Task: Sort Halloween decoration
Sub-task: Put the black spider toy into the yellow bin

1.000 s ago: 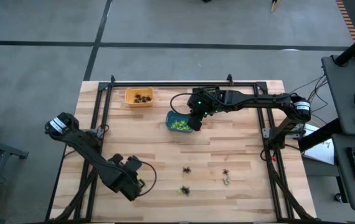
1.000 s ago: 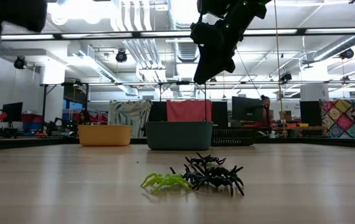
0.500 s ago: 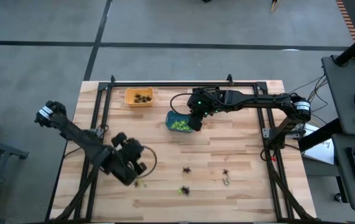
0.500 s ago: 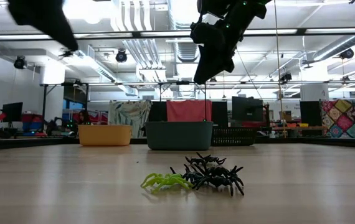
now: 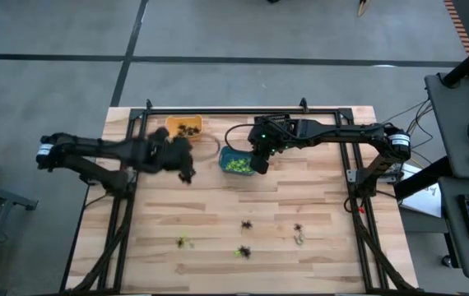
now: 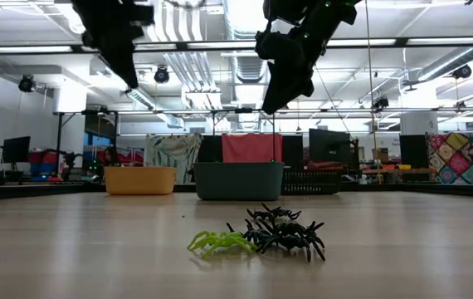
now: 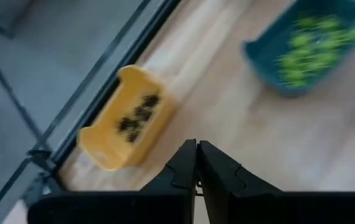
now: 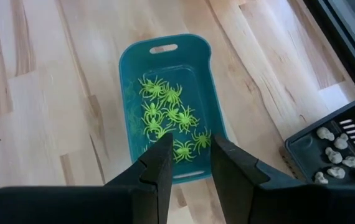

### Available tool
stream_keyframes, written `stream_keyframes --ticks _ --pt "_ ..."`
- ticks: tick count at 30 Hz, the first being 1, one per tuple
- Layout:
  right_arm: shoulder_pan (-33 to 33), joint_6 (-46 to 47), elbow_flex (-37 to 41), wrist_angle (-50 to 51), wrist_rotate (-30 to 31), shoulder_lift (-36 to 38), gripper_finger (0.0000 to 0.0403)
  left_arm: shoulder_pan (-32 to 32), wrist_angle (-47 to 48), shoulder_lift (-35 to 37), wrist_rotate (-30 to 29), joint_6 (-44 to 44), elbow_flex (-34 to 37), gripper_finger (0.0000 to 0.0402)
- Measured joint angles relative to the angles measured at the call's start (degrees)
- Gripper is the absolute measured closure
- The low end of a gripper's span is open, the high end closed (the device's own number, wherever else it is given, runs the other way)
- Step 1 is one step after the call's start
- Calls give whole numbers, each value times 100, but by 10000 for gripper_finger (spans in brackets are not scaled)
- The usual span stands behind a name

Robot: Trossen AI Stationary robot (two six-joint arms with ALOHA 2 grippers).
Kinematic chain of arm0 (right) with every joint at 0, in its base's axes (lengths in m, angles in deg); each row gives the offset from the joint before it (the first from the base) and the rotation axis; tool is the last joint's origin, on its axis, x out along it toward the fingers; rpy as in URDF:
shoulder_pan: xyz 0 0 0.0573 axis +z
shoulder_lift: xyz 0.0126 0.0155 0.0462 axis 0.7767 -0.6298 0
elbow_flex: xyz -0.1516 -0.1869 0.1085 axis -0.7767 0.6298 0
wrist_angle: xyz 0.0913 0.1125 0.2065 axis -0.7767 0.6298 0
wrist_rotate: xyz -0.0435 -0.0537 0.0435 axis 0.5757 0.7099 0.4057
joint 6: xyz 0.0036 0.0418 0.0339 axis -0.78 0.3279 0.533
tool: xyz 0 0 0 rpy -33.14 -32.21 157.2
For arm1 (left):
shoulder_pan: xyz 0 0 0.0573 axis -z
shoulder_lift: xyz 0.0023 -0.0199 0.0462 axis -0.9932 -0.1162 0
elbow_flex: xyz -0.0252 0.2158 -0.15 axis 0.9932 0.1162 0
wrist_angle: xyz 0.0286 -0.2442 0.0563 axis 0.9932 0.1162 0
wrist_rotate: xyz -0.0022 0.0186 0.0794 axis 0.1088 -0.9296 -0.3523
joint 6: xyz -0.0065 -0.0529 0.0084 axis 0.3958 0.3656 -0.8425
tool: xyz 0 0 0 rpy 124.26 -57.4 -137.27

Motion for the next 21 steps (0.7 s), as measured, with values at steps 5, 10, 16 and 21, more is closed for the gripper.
stream_keyframes --ticks 5,10,16,21 --pt "0 0 0 5 0 2 307 -1557 -569 -126 726 -1444 0 401" --pt "0 14 0 25 0 2 307 -3075 -1244 -528 1543 -2483 0 401" --pt "0 47 0 27 2 4 307 -4326 -1489 -1378 2191 -3058 2 401" --pt "0 163 2 27 0 7 307 -4658 -1480 -2053 2068 -3306 4 401"
